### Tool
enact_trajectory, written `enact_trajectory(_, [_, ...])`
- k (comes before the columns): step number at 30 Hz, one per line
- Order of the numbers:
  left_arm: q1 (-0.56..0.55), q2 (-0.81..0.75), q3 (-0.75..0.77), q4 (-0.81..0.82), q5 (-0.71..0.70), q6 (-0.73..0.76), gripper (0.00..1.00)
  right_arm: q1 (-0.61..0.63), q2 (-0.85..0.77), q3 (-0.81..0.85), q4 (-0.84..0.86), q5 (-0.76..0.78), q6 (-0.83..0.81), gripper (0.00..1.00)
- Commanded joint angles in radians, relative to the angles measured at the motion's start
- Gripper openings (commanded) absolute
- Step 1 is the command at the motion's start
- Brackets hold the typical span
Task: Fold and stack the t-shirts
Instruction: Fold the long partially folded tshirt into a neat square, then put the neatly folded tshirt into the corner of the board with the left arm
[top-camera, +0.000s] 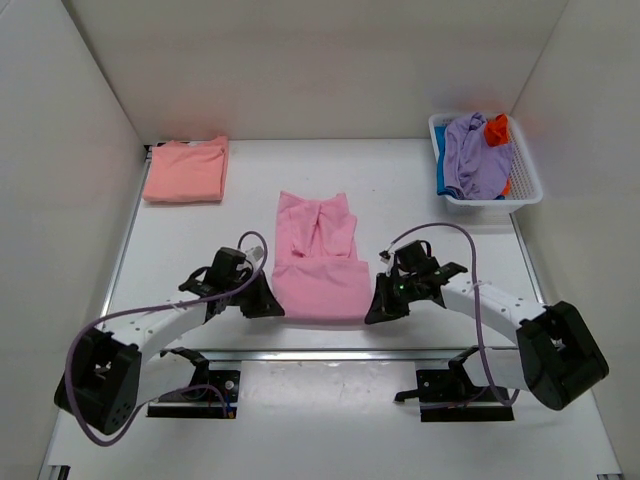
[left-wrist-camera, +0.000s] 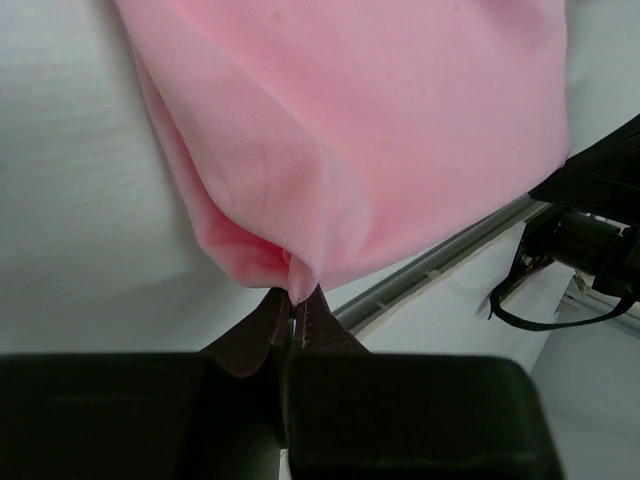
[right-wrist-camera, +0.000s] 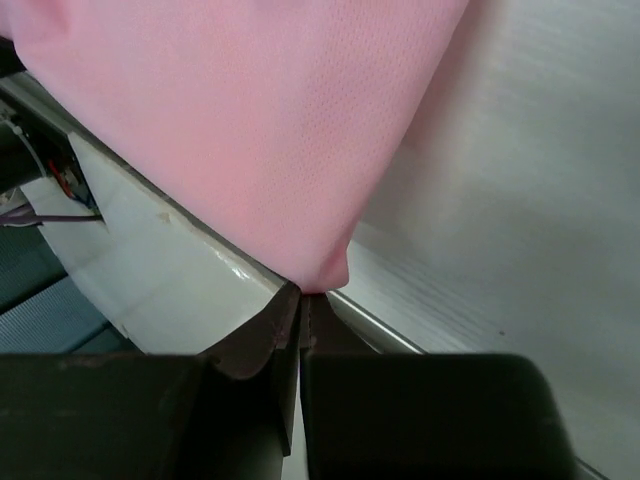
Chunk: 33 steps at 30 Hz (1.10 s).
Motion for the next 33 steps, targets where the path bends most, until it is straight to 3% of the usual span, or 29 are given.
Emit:
enact_trajectory(1, [0.008, -0.087, -0.013, -0.035, 0.006, -0.013, 0.0, 0.008, -0.073, -0.024, -0.002, -0.042, 0.031, 0.0])
enact_trajectory(7, [0.043, -0.159, -0.032, -0.071, 0.026, -0.012, 0.0, -0.015, -0.023, 0.004, -0.032, -0.082, -0.03, 0.0])
enact_trajectory(11, [0.094, -0.098, 0.066, -0.06, 0.097, -0.003, 0.0, -0.054, 0.066, 0.161, -0.101, -0.106, -0.122, 0.0])
enact_trajectory(18, [0.23, 0.288, 0.545, -0.065, 0.135, 0.125, 0.0, -0.203, 0.434, 0.727, -0.268, -0.083, -0.301, 0.0])
enact_trajectory(21, [0.279, 0.58, 0.889, -0.086, 0.095, 0.16, 0.0, -0.246, 0.622, 0.997, -0.311, -0.05, -0.338, 0.0])
enact_trajectory(22, [0.287, 0.63, 0.942, -0.086, 0.086, 0.157, 0.14, -0.262, 0.699, 1.092, -0.322, -0.034, -0.34, 0.01])
enact_trajectory(23, [0.295, 0.731, 1.044, -0.091, 0.096, 0.149, 0.24, -0.266, 0.736, 1.19, -0.337, -0.001, -0.337, 0.09])
enact_trajectory(24, [0.307, 0.827, 1.139, -0.085, 0.136, 0.14, 0.41, -0.271, 0.802, 1.276, -0.351, 0.01, -0.341, 0.34])
enact_trajectory(25, [0.308, 0.872, 1.175, -0.081, 0.146, 0.132, 0.61, -0.271, 0.854, 1.307, -0.377, 0.041, -0.348, 0.44])
enact_trajectory(26, [0.313, 0.95, 1.249, -0.091, 0.165, 0.126, 0.99, -0.271, 0.874, 1.356, -0.39, 0.077, -0.348, 0.48])
enact_trajectory(27, [0.319, 1.015, 1.296, -0.075, 0.205, 0.128, 0.98, -0.277, 0.899, 1.381, -0.396, 0.096, -0.346, 0.55])
enact_trajectory(30, [0.327, 1.091, 1.329, -0.074, 0.218, 0.128, 0.99, -0.269, 0.87, 1.334, -0.355, 0.144, -0.346, 0.59])
enact_trajectory(33, [0.333, 1.042, 1.207, -0.045, 0.158, 0.154, 0.99, -0.282, 0.785, 1.213, -0.27, 0.136, -0.332, 0.6])
